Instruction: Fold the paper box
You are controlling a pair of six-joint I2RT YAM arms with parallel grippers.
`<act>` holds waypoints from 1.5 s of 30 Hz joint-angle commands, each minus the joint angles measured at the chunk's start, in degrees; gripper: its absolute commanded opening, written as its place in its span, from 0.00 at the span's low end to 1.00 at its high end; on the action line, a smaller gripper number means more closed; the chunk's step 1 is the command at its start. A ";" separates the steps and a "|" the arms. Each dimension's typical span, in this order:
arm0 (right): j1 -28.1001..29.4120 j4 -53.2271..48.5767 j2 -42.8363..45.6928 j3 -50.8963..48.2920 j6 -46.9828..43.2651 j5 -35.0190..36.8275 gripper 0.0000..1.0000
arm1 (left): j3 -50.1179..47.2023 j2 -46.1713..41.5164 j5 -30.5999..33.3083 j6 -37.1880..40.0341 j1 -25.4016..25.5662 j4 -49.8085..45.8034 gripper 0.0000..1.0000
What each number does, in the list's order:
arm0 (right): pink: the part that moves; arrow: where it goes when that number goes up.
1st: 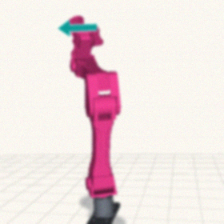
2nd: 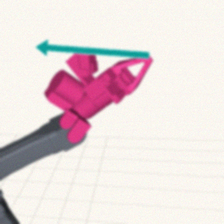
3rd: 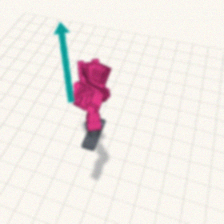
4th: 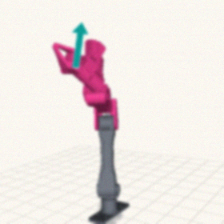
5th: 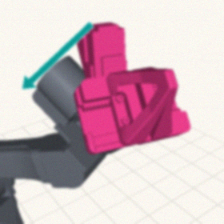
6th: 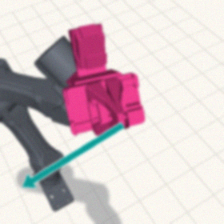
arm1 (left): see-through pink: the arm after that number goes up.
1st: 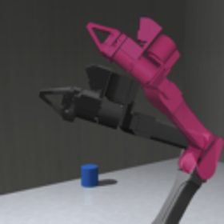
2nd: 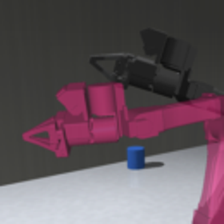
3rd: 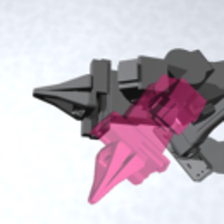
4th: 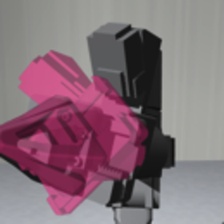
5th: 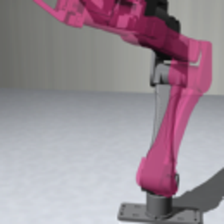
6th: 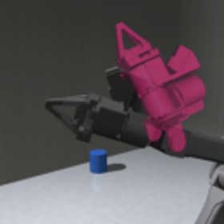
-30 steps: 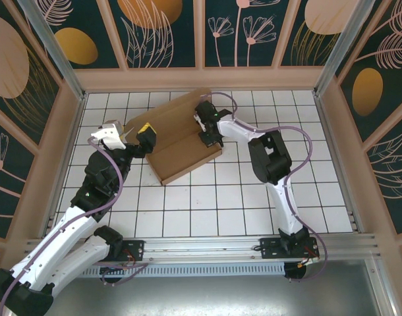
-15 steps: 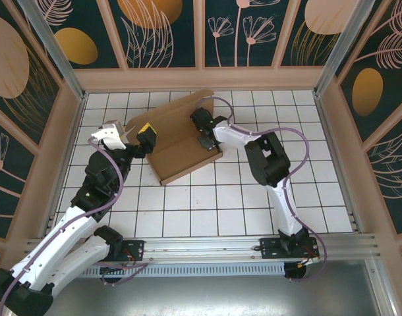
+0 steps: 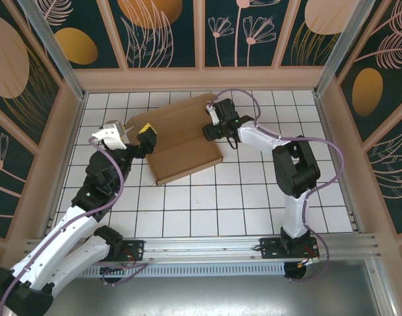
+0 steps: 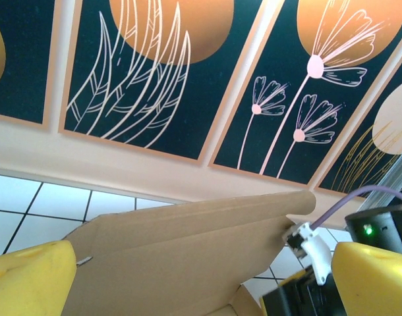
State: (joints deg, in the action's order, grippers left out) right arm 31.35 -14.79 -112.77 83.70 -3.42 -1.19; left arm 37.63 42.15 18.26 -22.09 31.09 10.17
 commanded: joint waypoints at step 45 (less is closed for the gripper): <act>-19.80 71.18 0.22 -19.33 -8.31 -51.13 0.68 | 9.37 3.78 26.23 -8.06 -4.67 -16.11 0.97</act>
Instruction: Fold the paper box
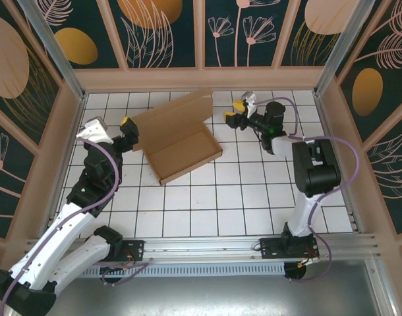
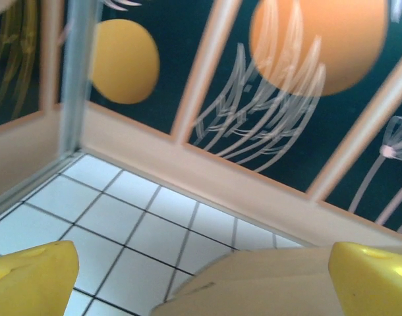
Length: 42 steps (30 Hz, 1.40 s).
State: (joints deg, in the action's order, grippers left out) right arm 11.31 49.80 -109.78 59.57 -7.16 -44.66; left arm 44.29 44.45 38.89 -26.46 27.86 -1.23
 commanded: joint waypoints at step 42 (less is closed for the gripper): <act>23.07 10.58 -5.14 3.30 -16.10 54.33 0.00 | -2.72 3.06 9.34 -9.95 -5.09 -1.08 0.98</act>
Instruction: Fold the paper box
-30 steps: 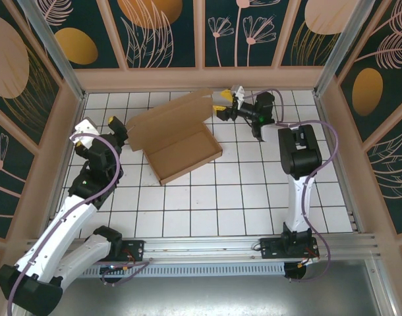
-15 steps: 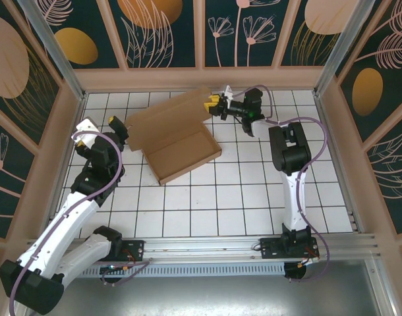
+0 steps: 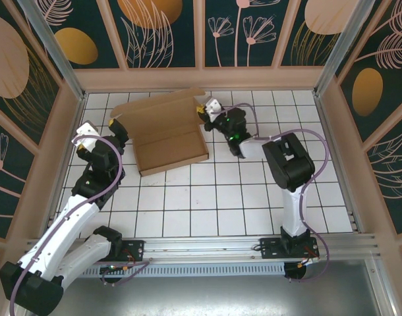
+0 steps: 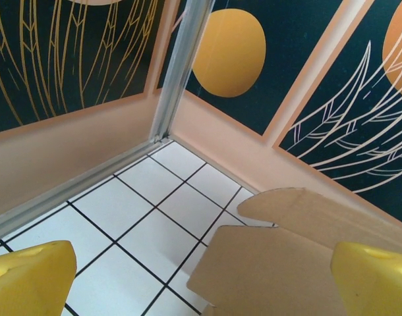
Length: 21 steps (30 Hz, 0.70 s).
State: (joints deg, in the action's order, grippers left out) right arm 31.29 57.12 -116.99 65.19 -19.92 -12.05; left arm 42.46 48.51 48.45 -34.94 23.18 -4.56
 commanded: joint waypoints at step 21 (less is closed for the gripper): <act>-14.59 17.97 18.25 -26.83 4.90 -11.84 0.00 | -5.74 15.85 -52.90 28.04 -11.62 33.37 0.91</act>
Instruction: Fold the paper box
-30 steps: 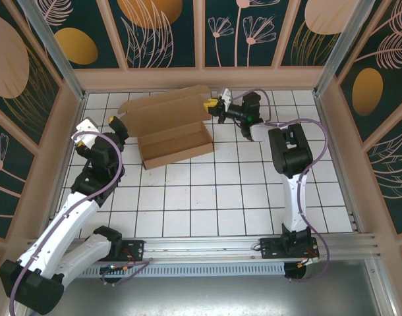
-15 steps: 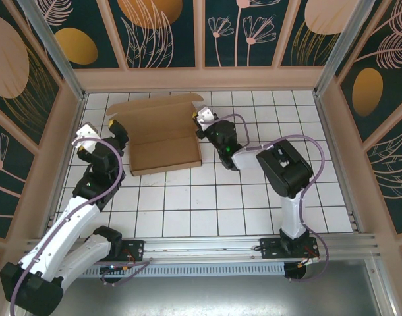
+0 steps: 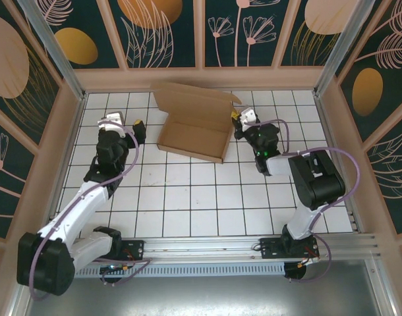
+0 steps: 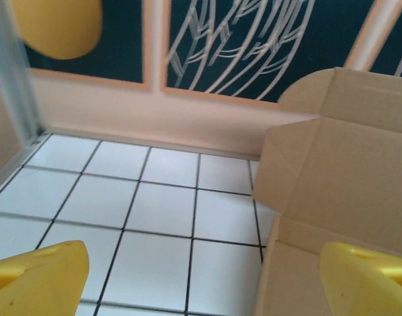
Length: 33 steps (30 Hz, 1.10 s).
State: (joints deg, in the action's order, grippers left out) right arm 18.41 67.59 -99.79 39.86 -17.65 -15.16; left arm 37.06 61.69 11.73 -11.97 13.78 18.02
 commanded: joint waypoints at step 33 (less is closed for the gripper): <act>-6.50 8.37 -3.91 0.68 8.87 -25.28 0.00 | 40.94 57.97 -28.37 -1.70 -16.40 24.28 0.90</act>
State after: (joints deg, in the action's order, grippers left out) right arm 11.73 74.56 -102.69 38.81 -9.91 -39.13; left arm 73.71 116.86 -14.50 -10.70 -2.72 45.95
